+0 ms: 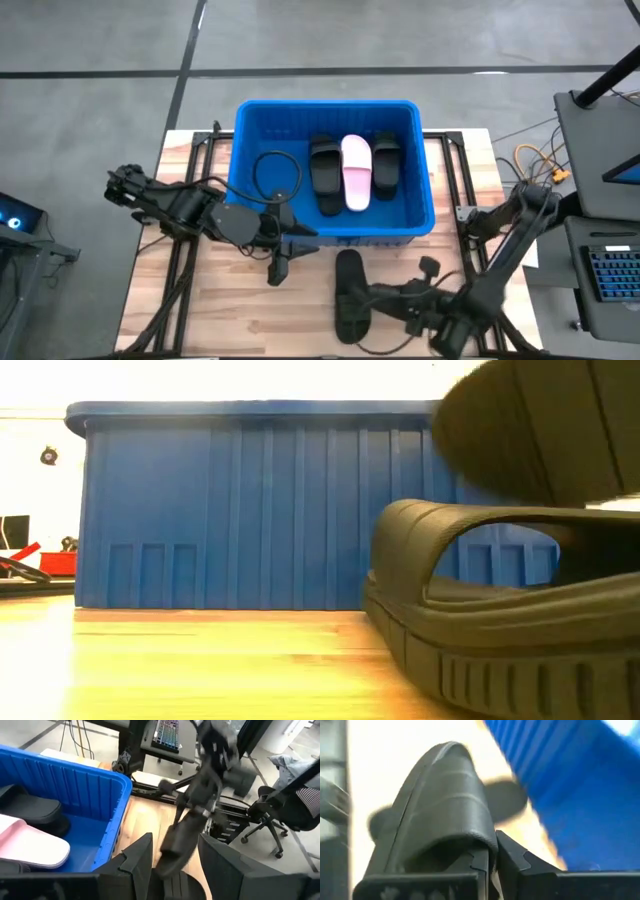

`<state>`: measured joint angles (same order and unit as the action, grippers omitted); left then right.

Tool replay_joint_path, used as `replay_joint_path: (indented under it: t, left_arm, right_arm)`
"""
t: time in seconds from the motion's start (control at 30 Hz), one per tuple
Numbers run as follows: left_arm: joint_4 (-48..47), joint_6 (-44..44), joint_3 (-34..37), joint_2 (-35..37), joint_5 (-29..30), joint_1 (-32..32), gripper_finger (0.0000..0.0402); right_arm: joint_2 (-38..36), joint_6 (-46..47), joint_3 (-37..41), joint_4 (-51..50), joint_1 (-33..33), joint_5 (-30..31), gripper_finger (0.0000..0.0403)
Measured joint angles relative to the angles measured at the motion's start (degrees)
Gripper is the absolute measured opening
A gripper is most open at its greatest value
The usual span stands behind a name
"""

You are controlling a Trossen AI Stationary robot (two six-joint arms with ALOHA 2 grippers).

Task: Pick and place slides into bin
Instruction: Put the black slide into the bin

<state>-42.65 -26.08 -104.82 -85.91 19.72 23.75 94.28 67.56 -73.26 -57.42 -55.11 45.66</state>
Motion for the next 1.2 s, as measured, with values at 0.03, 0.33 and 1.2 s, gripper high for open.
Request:
replay_joint_path:
  t: [0.03, 0.33, 1.2]
  left_arm:
    - [0.1, 0.5, -0.1, 0.0, 0.0, 0.0, 0.0144]
    - [0.2, 11.8, -0.3, 1.3, 11.6, -0.1, 0.0144]
    - [10.3, 26.9, -0.2, 5.1, 0.2, -28.4, 0.0144]
  right_arm:
    - [-2.2, -2.0, -1.1, -0.1, 0.0, 0.9, 0.0012]
    - [-20.4, -24.3, -14.0, -0.2, 0.0, 15.0, 0.0010]
    - [-39.0, -62.4, -23.1, -1.4, 28.2, 8.5, 0.0009]
